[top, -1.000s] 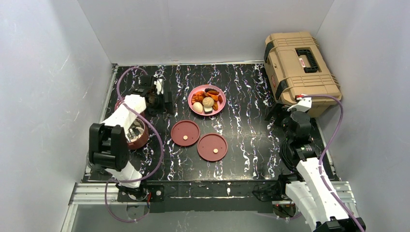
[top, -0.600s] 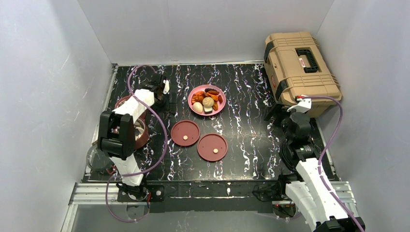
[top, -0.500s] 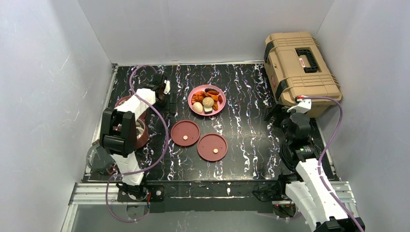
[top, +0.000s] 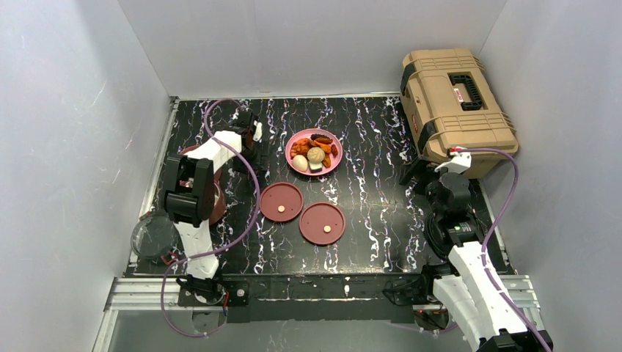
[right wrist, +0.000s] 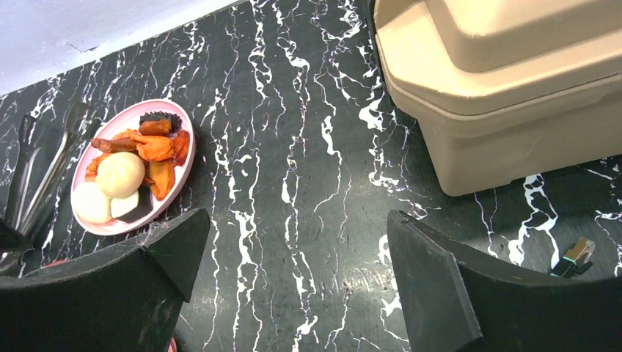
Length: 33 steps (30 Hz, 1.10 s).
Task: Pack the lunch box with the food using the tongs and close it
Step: Pick up the clamp at the center of the board.
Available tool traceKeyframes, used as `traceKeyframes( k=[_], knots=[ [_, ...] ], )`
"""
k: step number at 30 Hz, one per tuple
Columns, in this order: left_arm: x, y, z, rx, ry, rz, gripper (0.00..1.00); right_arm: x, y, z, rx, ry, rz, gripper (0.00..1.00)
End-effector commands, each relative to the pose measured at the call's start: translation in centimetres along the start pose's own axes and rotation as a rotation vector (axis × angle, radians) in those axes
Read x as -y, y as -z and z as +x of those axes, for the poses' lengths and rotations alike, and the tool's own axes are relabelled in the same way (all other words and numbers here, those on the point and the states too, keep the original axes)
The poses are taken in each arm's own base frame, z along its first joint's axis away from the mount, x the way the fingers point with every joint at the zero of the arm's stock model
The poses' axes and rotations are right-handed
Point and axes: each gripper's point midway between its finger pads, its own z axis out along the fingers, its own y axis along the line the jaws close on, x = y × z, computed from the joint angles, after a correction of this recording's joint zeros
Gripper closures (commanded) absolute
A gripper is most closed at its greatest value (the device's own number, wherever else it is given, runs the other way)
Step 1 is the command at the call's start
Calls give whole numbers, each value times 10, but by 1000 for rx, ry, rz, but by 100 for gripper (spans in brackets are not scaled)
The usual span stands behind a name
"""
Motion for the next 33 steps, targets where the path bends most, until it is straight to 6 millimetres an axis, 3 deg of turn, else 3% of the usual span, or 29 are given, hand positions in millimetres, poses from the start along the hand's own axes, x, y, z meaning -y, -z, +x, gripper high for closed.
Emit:
traceKeyframes(
  k=[1, 18, 25, 28, 33],
  knots=[
    [1, -1, -16, 23, -9, 2, 40, -8, -3, -10, 42, -30, -36, 0],
    [-2, -29, -37, 35, -6, -33, 46, -12, -8, -5, 15, -51, -48, 0],
    [-4, -38, -35, 11, -12, -42, 50, -17, -9, -7, 10, -66, -66, 0],
    [-2, -33, -38, 19, -8, -31, 52, -19, -8, -6, 3, -76, -75, 0],
    [8, -2, -51, 81, 6, 23, 54, -21, -5, -10, 8, -83, -79, 0]
  ],
)
